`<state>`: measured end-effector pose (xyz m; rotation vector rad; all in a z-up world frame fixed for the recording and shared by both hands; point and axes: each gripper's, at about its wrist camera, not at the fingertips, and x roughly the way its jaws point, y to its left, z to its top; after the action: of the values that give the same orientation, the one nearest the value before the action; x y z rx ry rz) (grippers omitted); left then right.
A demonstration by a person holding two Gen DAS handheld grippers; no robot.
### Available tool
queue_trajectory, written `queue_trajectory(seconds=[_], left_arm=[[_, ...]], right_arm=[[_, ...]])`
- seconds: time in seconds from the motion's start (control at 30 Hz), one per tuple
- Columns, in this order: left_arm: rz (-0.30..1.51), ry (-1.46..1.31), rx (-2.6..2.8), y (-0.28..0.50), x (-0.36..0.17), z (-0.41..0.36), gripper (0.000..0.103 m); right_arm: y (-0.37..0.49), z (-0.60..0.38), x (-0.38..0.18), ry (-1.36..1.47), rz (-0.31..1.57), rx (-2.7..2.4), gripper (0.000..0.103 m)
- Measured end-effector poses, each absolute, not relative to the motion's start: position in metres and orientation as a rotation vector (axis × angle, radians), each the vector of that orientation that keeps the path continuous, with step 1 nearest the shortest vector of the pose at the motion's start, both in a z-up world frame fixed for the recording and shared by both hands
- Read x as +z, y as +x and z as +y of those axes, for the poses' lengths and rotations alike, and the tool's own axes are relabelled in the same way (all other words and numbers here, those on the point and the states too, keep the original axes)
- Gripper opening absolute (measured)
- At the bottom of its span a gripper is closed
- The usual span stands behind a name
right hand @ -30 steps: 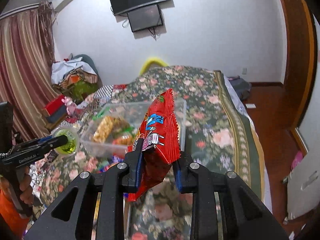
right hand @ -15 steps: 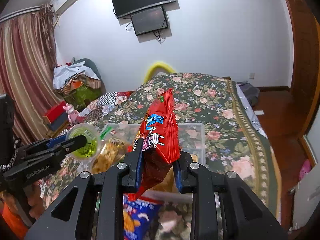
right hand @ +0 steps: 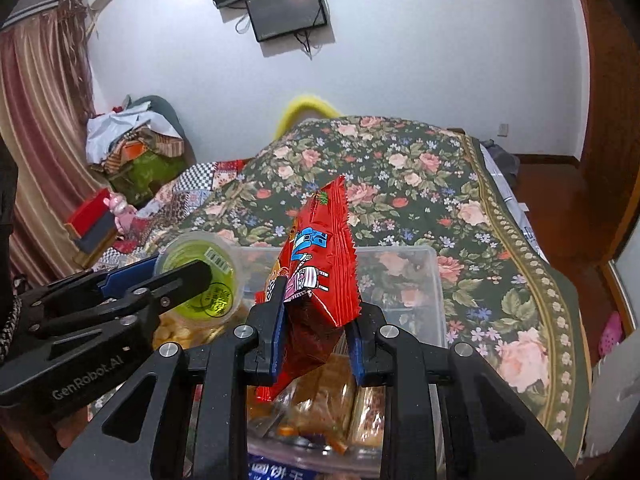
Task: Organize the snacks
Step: 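Drop the red chip bag into the box while the left gripper drops the jelly cup in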
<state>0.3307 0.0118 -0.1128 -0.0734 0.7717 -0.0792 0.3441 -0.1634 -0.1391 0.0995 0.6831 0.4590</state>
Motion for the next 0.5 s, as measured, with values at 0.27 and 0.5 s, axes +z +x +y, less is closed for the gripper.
queue_trajectory(seconds=[0.27, 0.5], left_arm=[[0.830, -0.067, -0.069, 0.342, -0.133, 0.012, 0.040], [0.835, -0.071, -0.075, 0.333, -0.137, 0.014, 0.041]], right_arm=[[0.351, -0.155, -0.150, 0.055, 0.724, 0.457, 0.024], [0.346, -0.153, -0.153, 0.019, 0.744, 0.452, 0.028]])
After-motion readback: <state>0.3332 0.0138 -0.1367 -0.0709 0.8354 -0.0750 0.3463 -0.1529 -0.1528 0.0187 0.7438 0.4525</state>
